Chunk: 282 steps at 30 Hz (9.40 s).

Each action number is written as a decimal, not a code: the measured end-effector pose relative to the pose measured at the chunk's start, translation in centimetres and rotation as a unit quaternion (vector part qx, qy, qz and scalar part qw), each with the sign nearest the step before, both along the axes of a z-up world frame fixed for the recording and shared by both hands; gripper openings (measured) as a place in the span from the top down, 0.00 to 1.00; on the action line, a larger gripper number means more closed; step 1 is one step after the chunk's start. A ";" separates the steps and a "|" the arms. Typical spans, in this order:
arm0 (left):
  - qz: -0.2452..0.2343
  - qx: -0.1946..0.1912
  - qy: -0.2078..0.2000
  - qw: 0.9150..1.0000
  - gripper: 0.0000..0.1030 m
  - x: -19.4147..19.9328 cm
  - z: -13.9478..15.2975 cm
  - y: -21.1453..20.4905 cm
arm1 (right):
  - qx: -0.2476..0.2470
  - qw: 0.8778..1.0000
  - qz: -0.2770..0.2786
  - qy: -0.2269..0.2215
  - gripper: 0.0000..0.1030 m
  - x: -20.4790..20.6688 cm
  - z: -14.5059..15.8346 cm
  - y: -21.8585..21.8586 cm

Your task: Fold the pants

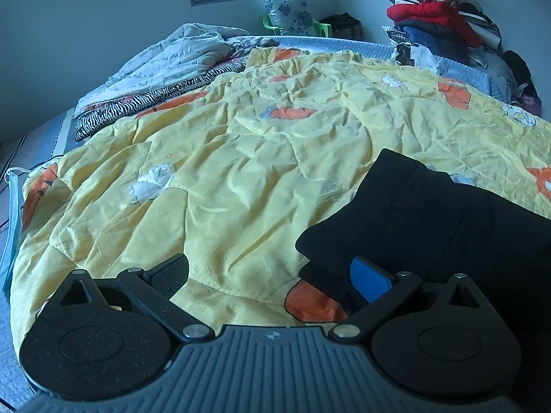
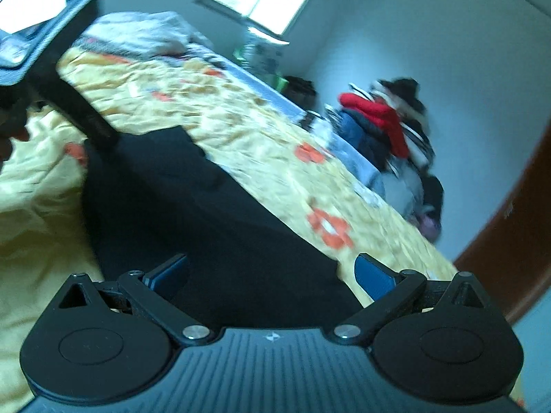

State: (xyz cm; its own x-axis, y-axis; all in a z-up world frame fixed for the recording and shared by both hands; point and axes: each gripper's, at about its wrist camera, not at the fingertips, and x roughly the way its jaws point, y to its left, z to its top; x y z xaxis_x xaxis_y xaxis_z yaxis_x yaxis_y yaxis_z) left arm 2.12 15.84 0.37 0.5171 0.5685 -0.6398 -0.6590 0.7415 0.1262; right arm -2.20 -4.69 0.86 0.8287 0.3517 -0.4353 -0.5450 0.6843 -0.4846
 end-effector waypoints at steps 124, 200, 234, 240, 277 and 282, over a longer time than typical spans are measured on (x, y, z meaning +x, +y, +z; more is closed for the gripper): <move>-0.622 -0.112 -0.107 0.768 0.25 2.8 1.8 -32.4 | 0.426 0.814 -0.394 0.025 0.44 -1.6 -1.2 -35.5; -0.456 -0.068 -0.068 0.885 0.13 13.5 2.4 -13.3 | 0.295 0.926 -0.140 0.191 0.48 16.6 1.9 -16.0; -0.372 -0.015 -0.076 0.925 0.10 4.3 -0.4 -11.9 | 0.224 0.940 -0.228 0.120 0.00 8.1 -2.0 -11.1; -0.392 -0.015 -0.023 0.920 0.11 2.5 -2.5 -13.5 | 0.206 0.934 -0.237 0.168 0.00 6.7 -3.5 -9.8; -0.325 -0.040 -0.031 0.944 0.00 0.9 -3.7 -12.2 | 0.202 0.925 -0.278 0.164 0.00 4.1 -4.8 -8.4; -0.324 -0.045 -0.032 0.945 0.00 1.0 -3.8 -12.0 | 0.204 0.924 -0.278 0.165 0.00 4.1 -4.8 -8.4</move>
